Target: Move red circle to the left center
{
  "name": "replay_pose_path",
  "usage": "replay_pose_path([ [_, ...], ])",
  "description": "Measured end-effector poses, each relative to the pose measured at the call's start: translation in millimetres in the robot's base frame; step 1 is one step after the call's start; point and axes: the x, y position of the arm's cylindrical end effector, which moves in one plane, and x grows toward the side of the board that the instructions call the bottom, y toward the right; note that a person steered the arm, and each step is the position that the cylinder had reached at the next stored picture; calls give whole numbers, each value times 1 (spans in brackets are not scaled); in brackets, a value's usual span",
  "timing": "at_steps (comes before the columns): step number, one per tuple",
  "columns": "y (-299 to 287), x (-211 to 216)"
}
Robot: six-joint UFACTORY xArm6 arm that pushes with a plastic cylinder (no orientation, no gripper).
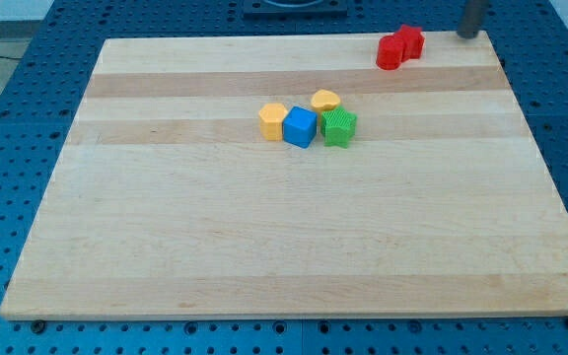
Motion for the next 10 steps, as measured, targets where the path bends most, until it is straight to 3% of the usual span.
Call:
replay_pose_path([
  [1,-65,57],
  [2,-86,69],
  [3,-23,21],
  [4,-119,33],
  [5,-187,107],
  [6,-211,127],
  [7,-227,102],
  [8,-301,89],
  [9,-278,93],
  [10,-262,137],
])
